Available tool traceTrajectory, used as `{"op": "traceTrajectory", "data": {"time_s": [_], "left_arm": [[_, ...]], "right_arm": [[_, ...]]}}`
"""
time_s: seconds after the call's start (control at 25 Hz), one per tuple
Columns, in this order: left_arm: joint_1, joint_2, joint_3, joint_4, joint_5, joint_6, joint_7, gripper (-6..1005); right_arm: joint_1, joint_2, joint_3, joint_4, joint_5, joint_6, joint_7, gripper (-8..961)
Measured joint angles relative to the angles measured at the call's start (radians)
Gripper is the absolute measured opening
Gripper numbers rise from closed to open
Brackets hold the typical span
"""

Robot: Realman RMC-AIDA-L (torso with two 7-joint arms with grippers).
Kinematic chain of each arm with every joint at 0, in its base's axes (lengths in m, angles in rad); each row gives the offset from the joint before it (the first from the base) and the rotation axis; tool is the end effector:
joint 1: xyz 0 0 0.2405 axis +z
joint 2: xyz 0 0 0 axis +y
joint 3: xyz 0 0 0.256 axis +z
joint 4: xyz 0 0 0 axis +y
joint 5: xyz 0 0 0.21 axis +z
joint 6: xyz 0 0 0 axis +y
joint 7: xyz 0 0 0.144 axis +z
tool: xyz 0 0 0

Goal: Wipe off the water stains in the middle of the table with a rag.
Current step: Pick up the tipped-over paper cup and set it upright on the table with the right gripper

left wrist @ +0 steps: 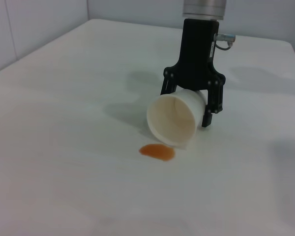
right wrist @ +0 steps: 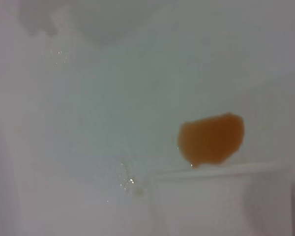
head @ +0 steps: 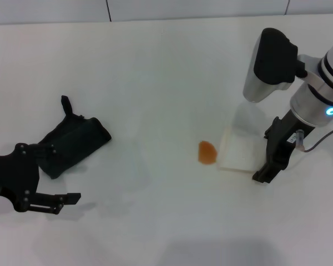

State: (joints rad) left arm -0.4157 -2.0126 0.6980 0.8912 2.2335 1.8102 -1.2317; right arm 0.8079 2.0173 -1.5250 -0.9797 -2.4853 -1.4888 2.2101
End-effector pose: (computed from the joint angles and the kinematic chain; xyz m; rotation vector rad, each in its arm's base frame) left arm -0.3000 0.2829 0.0484 -2.9650 -0.3031 -0.3126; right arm 0.1809 0.3696 -0.0381 -2.8999 0.4599 -0.7697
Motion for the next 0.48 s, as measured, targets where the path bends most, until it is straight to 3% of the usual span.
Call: {"op": "traceTrajectory", "data": {"time_s": [0.36,0.48], "left_arm": [[0.000,0.000,0.000,0.004,0.002,0.000,0.000,859],[0.001,0.001,0.000,0.005,0.002,0.000,0.000,859]], "right_arm": [[-0.093,-0.004,0.153,-0.075,0.083,-0.018,-0.116,730],[-0.141,-0.005,0.258,-0.099,0.151,-0.047,-0.194,712]]}}
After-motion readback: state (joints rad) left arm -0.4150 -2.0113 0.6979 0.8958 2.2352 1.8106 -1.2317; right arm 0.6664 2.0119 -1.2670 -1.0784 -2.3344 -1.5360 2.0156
